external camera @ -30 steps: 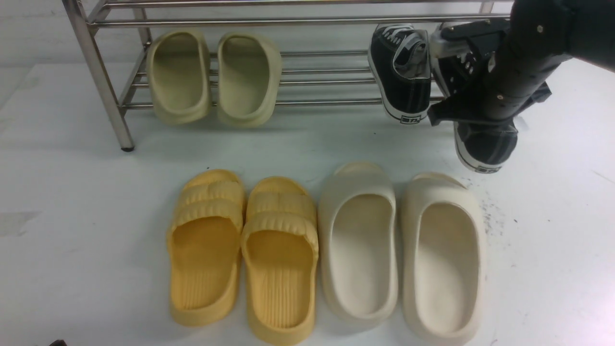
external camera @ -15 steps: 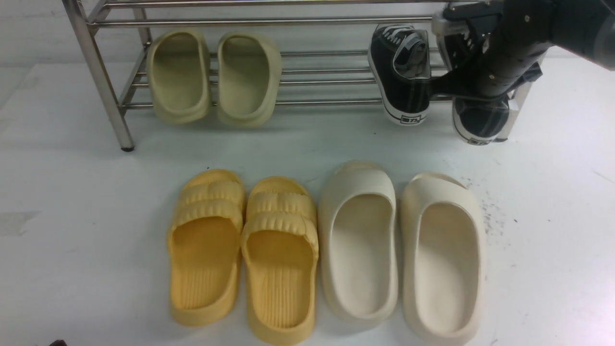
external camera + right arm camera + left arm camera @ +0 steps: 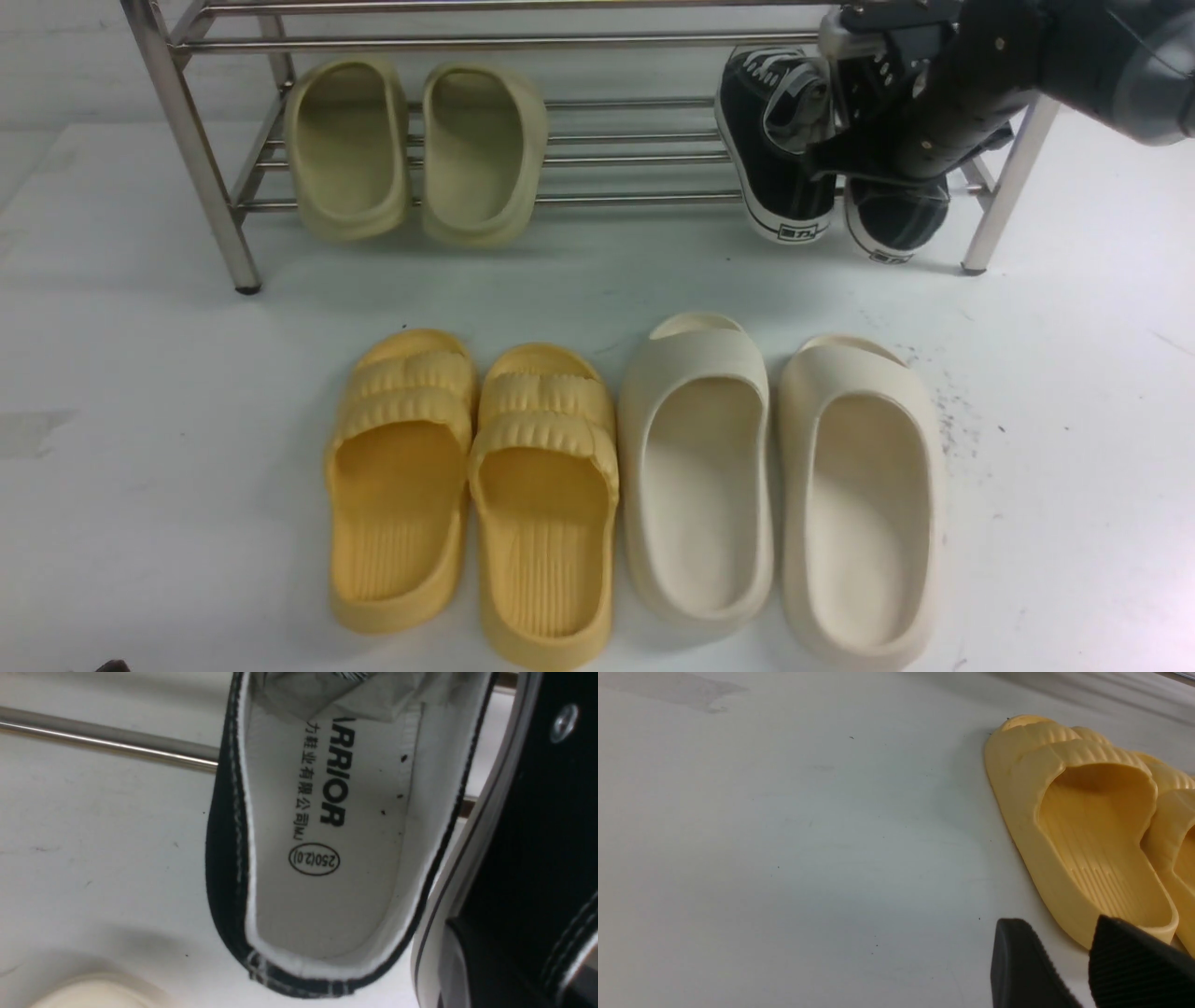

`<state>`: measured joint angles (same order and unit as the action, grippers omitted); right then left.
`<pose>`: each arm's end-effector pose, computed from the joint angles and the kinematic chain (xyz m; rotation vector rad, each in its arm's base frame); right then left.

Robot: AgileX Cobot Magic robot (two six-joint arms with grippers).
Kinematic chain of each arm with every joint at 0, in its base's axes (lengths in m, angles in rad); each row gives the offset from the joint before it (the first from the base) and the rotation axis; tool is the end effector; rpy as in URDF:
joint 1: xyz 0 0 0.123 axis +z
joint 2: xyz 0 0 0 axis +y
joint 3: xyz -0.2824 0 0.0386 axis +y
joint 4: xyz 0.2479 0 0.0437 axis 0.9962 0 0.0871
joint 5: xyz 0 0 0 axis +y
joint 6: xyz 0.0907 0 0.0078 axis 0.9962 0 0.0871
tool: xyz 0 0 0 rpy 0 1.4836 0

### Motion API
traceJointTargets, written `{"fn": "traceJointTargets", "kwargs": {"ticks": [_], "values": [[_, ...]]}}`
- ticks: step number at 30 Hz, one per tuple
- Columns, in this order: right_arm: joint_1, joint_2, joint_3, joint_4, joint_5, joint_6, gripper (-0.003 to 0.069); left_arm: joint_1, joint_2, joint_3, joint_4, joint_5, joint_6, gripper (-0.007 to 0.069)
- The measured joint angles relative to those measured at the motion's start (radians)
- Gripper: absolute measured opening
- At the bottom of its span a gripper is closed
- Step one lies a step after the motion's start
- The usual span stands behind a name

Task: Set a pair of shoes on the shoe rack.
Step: Use the right arm to put a shoe into the shoe rack

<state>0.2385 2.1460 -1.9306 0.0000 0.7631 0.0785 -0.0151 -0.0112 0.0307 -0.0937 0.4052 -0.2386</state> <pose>0.4806 0.1169 0.2578 -0.1972 2.4592 0.1376 0.0517 -0.0041 0.1672 -0.2705 1.8961 -0.2648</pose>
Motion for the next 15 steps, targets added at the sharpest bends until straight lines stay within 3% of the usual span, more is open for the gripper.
{"fn": "traceJointTargets", "kwargs": {"ticks": [15], "values": [[0.000, 0.036, -0.015, -0.028, -0.078, -0.001, 0.0031, 0.000, 0.000, 0.000, 0.000, 0.000, 0.000, 0.0238]]}}
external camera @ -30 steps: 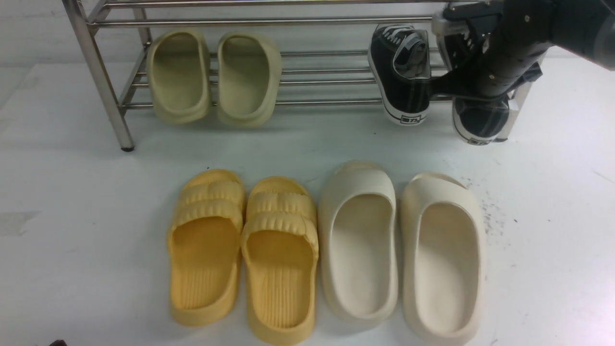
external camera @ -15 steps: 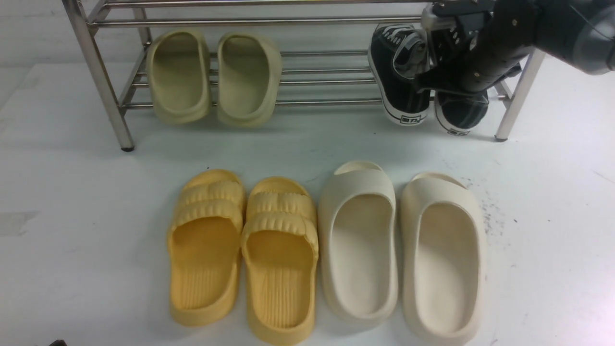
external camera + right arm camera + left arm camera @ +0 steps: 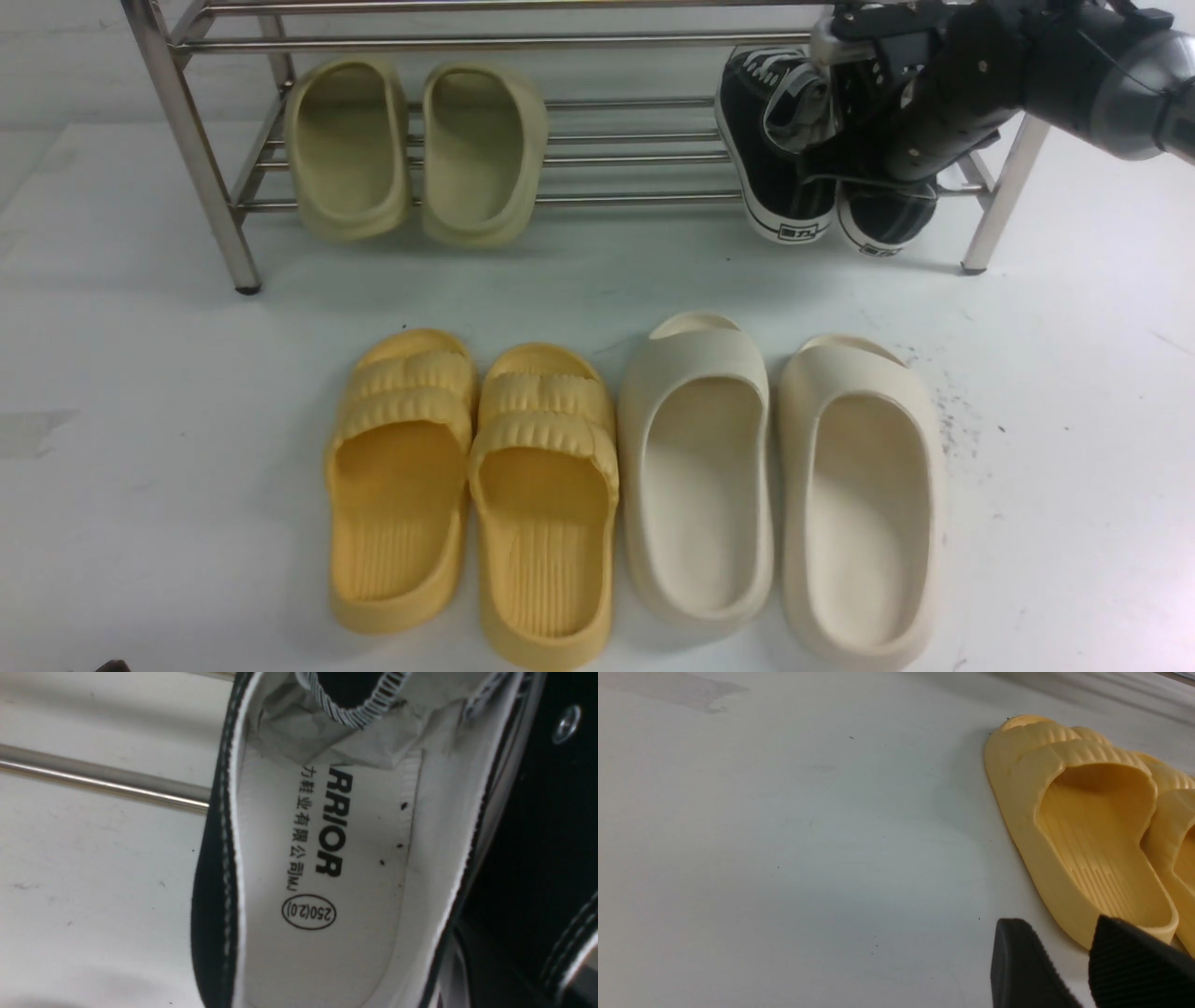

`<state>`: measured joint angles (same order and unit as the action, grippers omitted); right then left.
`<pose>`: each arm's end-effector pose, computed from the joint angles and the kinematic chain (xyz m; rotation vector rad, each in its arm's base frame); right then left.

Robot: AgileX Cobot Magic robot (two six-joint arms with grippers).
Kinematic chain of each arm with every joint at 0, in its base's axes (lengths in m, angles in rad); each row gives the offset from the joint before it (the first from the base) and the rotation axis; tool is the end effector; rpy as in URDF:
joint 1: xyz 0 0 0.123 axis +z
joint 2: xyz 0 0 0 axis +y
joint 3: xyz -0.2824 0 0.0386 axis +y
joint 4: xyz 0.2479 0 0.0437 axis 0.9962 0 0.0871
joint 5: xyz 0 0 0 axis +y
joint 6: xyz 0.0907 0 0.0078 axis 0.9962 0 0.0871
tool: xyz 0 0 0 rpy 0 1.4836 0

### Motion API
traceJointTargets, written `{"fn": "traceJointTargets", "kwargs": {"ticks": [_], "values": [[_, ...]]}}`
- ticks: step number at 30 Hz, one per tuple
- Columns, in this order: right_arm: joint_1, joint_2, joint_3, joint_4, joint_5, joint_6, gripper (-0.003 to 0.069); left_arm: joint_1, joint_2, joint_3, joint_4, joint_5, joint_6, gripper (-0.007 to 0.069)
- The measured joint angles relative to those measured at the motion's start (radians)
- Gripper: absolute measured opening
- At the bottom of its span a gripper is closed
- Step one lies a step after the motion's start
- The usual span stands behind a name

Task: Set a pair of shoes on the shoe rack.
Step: Use the right arm to put a shoe into the shoe rack

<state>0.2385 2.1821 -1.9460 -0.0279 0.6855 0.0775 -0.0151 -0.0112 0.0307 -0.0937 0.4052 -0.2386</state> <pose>0.4920 0.1180 0.2491 -0.2114 2.3987 0.1153 0.0517 -0.0041 0.1672 -0.2705 1.8961 -0.2648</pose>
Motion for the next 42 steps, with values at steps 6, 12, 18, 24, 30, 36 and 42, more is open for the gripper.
{"fn": "traceJointTargets", "kwargs": {"ticks": [6, 12, 18, 24, 30, 36, 42], "values": [[0.000, 0.015, -0.014, 0.000, -0.020, 0.000, 0.0032, 0.000, 0.000, 0.000, 0.000, 0.000, 0.000, 0.0238], [0.001, 0.023, -0.015, -0.008, -0.036, 0.000, 0.0036, 0.000, 0.000, 0.000, 0.000, 0.000, 0.000, 0.0238], [0.001, 0.023, -0.015, -0.016, -0.036, 0.000, 0.0041, 0.000, 0.000, 0.000, 0.000, 0.000, 0.000, 0.0238], [0.001, 0.023, -0.017, -0.034, -0.054, 0.000, 0.0062, 0.000, 0.000, 0.000, 0.000, 0.000, 0.000, 0.0238], [0.001, 0.022, -0.027, -0.059, -0.101, -0.001, 0.0171, 0.000, 0.000, 0.000, 0.000, 0.000, 0.000, 0.0238], [0.001, 0.014, -0.031, -0.060, -0.092, -0.002, 0.0306, 0.000, 0.000, 0.000, 0.000, 0.000, 0.000, 0.0238], [0.001, -0.036, -0.031, -0.032, -0.036, -0.003, 0.0388, 0.000, 0.000, 0.000, 0.000, 0.000, 0.000, 0.0238]]}}
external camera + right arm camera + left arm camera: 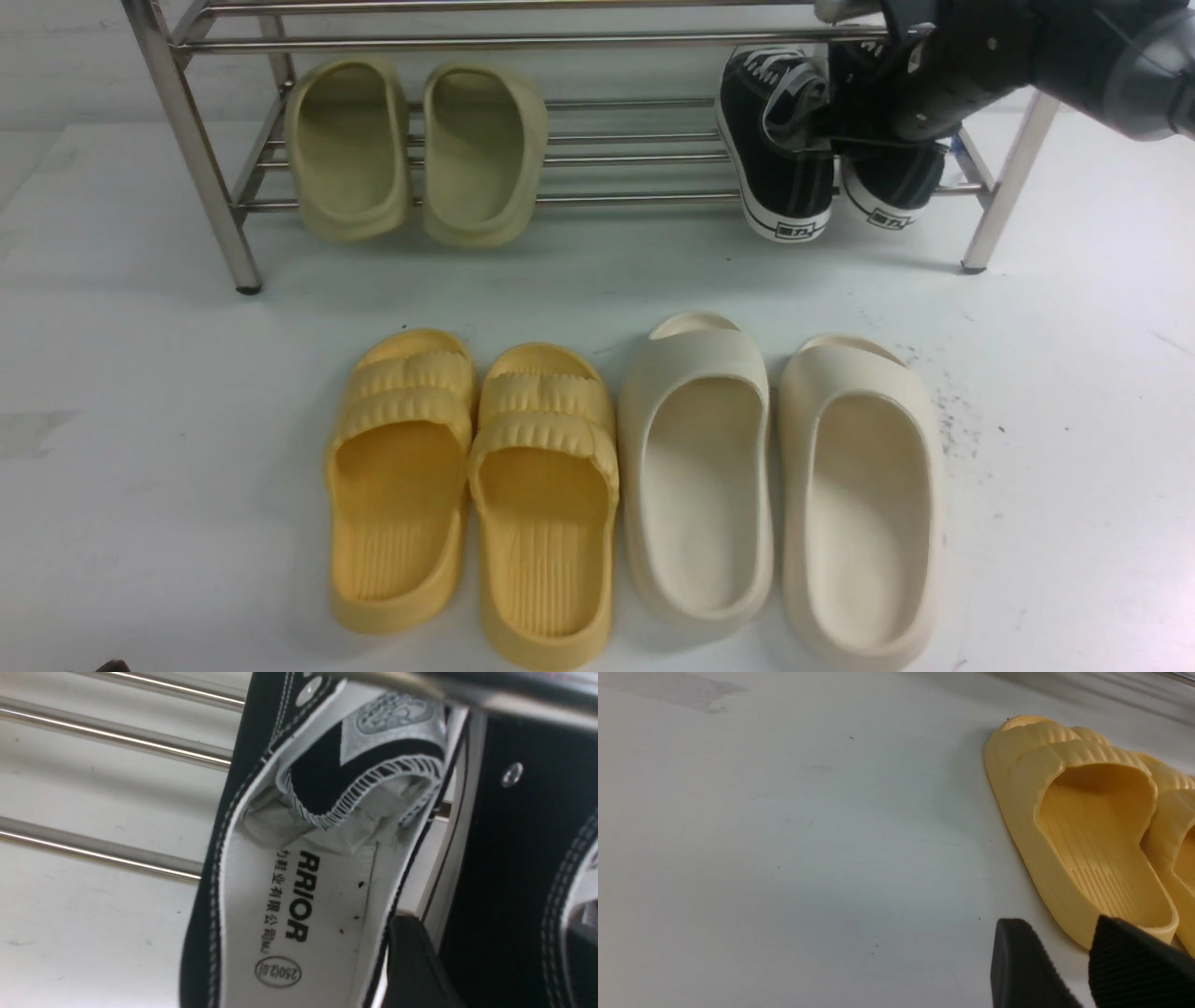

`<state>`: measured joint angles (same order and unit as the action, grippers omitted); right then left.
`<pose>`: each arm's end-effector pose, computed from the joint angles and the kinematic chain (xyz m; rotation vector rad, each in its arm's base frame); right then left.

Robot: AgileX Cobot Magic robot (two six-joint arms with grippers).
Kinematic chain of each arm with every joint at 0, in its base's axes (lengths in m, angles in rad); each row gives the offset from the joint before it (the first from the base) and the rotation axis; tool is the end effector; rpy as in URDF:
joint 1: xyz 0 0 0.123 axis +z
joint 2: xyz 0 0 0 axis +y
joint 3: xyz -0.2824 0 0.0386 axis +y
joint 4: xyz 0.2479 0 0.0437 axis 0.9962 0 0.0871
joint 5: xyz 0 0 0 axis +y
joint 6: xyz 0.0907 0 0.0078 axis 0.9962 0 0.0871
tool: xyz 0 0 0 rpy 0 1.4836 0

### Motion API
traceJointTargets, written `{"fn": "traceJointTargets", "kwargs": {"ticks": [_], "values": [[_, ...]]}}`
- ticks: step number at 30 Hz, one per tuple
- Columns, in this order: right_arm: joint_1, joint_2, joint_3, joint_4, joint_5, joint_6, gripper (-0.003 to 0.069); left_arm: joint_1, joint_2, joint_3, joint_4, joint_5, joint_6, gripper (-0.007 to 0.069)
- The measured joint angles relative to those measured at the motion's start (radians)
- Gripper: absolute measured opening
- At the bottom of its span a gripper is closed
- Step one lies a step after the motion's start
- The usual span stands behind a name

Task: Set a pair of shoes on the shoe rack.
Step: Use the right arm to put a shoe into the shoe rack

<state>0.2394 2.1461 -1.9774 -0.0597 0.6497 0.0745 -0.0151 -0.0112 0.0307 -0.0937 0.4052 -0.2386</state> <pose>0.4918 0.1167 0.2796 -0.2256 2.2913 0.0954 0.0517 -0.0041 0.1672 -0.2705 1.8961 -0.2648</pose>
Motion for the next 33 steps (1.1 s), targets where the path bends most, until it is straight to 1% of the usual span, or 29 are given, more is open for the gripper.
{"fn": "traceJointTargets", "kwargs": {"ticks": [2, 7, 11, 14, 16, 19, 21, 22, 23, 25, 27, 28, 29, 30, 31, 32, 33], "values": [[0.000, -0.037, 0.000, 0.022, 0.028, -0.001, 0.0391, 0.000, 0.000, 0.000, 0.000, 0.000, 0.000, 0.0238], [0.000, -0.093, -0.002, 0.031, 0.063, -0.001, 0.0379, 0.000, 0.000, 0.000, 0.000, 0.000, 0.000, 0.0238], [0.000, -0.116, -0.002, 0.028, 0.156, -0.002, 0.0340, 0.000, 0.000, 0.000, 0.000, 0.000, 0.000, 0.0238], [0.000, -0.141, -0.002, 0.029, 0.257, -0.012, 0.0289, 0.000, 0.000, 0.000, 0.000, 0.000, 0.000, 0.0238], [0.000, -0.168, -0.002, 0.032, 0.324, -0.033, 0.0242, 0.000, 0.000, 0.000, 0.000, 0.000, 0.000, 0.0238], [0.000, -0.220, -0.001, 0.035, 0.443, -0.065, 0.0141, 0.000, 0.000, 0.000, 0.000, 0.000, 0.000, 0.0238], [0.000, -0.264, 0.028, 0.035, 0.476, -0.075, 0.0088, 0.000, 0.000, 0.000, 0.000, 0.000, 0.000, 0.0238], [0.000, -0.264, 0.034, 0.035, 0.477, -0.075, 0.0088, 0.000, 0.000, 0.000, 0.000, 0.000, 0.000, 0.0238], [0.000, -0.302, 0.089, 0.034, 0.478, -0.075, 0.0051, 0.000, 0.000, 0.000, 0.000, 0.000, 0.000, 0.0238], [0.000, -0.363, 0.189, 0.036, 0.443, -0.066, 0.0024, 0.000, 0.000, 0.000, 0.000, 0.000, 0.000, 0.0238], [0.000, -0.417, 0.327, 0.044, 0.347, -0.044, 0.0013, 0.000, 0.000, 0.000, 0.000, 0.000, 0.000, 0.0238], [0.000, -0.417, 0.339, 0.044, 0.337, -0.041, 0.0013, 0.000, 0.000, 0.000, 0.000, 0.000, 0.000, 0.0238], [0.000, -0.431, 0.394, 0.048, 0.283, -0.025, 0.0012, 0.000, 0.000, 0.000, 0.000, 0.000, 0.000, 0.0238], [0.000, -0.434, 0.476, 0.060, 0.183, 0.002, 0.0012, 0.000, 0.000, 0.000, 0.000, 0.000, 0.000, 0.0238], [0.000, -0.434, 0.484, 0.060, 0.173, 0.003, 0.0012, 0.000, 0.000, 0.000, 0.000, 0.000, 0.000, 0.0238], [0.000, -0.414, 0.533, 0.081, 0.096, 0.012, 0.0012, 0.000, 0.000, 0.000, 0.000, 0.000, 0.000, 0.0238], [0.000, -0.411, 0.537, 0.084, 0.087, 0.013, 0.0012, 0.000, 0.000, 0.000, 0.000, 0.000, 0.000, 0.0238]]}}
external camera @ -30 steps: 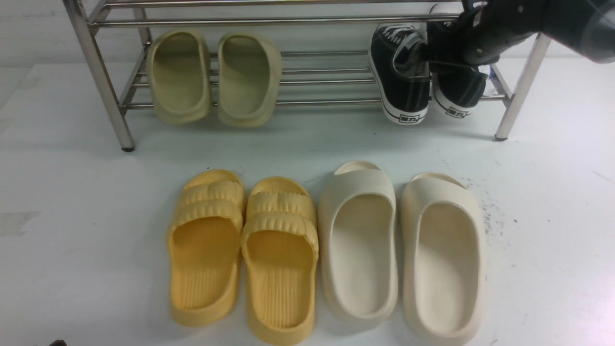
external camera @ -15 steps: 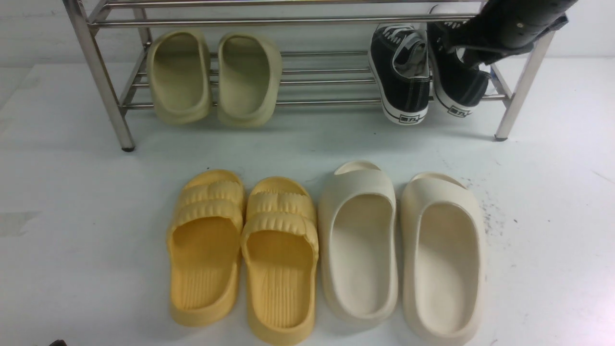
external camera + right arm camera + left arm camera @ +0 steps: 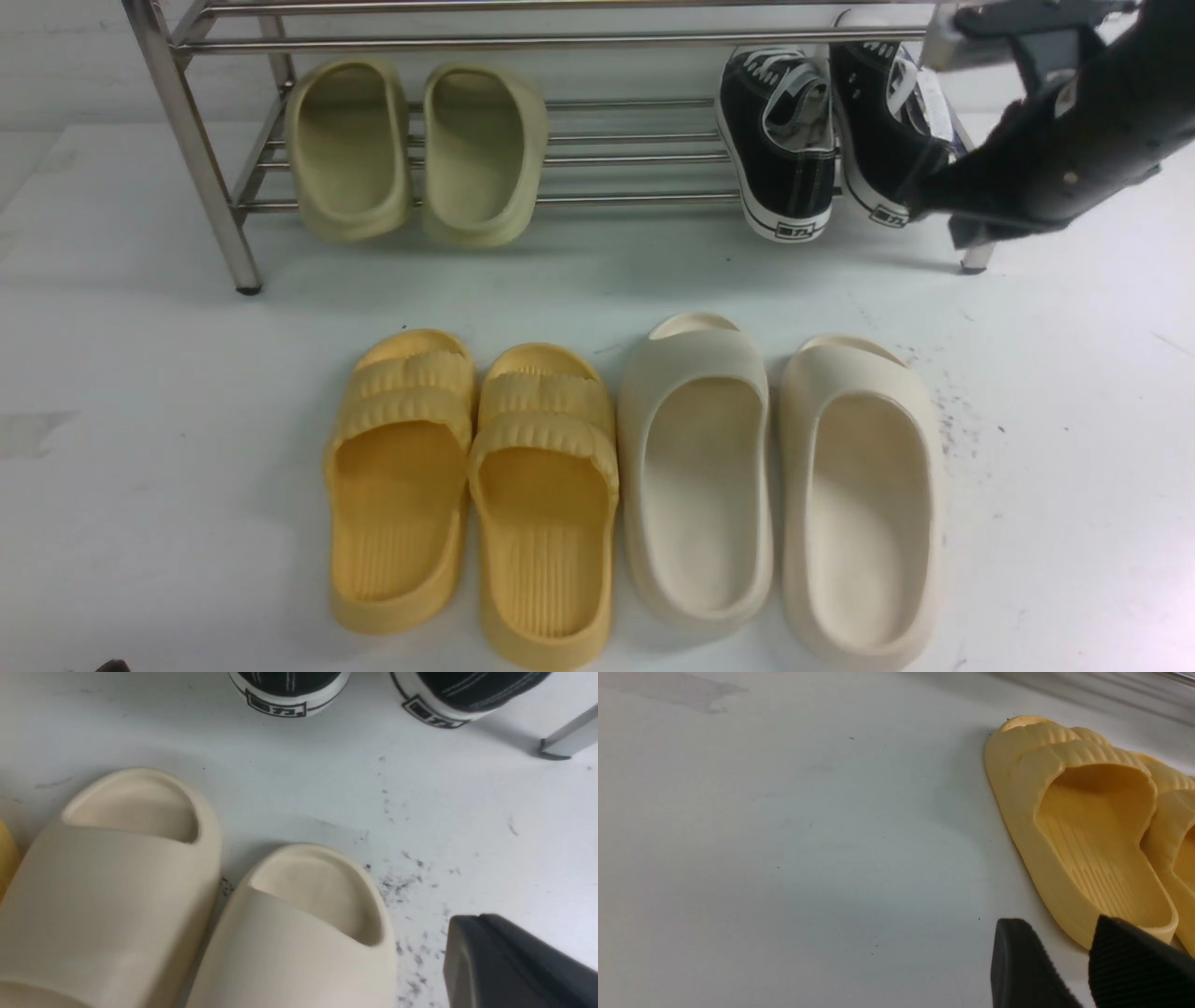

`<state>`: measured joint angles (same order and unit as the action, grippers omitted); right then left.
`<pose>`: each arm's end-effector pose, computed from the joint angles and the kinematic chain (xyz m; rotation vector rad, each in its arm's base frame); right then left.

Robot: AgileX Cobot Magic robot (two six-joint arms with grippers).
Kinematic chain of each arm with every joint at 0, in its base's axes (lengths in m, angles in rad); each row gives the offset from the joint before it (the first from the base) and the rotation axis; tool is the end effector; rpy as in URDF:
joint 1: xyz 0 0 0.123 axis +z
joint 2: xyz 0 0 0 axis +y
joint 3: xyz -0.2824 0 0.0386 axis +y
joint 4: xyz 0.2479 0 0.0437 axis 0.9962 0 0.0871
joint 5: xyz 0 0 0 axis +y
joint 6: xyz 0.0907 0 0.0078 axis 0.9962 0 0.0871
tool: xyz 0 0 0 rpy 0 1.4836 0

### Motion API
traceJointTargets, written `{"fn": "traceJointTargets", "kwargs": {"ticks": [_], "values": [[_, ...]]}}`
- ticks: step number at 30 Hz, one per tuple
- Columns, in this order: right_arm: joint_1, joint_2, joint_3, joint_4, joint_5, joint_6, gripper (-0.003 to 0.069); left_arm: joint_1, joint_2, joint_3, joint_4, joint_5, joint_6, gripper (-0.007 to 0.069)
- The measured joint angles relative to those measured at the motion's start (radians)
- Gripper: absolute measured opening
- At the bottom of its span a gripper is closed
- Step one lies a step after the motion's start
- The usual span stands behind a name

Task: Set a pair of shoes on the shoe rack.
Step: Use the right arm to put a shoe into the shoe rack

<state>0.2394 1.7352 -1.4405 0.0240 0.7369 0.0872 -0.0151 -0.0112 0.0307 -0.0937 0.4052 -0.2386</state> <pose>0.3761 0.0933 0.2913 -0.1760 2.5162 0.1600 0.0517 -0.0041 0.1672 -0.2705 1.8961 -0.2648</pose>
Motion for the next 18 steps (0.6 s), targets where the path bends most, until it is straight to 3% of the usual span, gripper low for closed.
{"fn": "traceJointTargets", "kwargs": {"ticks": [3, 18], "values": [[0.000, 0.075, 0.031, 0.031, -0.124, 0.005, 0.0012, 0.000, 0.000, 0.000, 0.000, 0.000, 0.000, 0.0238], [-0.003, 0.198, 0.033, 0.024, -0.429, 0.008, 0.0015, 0.000, 0.000, 0.000, 0.000, 0.000, 0.000, 0.0238]]}}
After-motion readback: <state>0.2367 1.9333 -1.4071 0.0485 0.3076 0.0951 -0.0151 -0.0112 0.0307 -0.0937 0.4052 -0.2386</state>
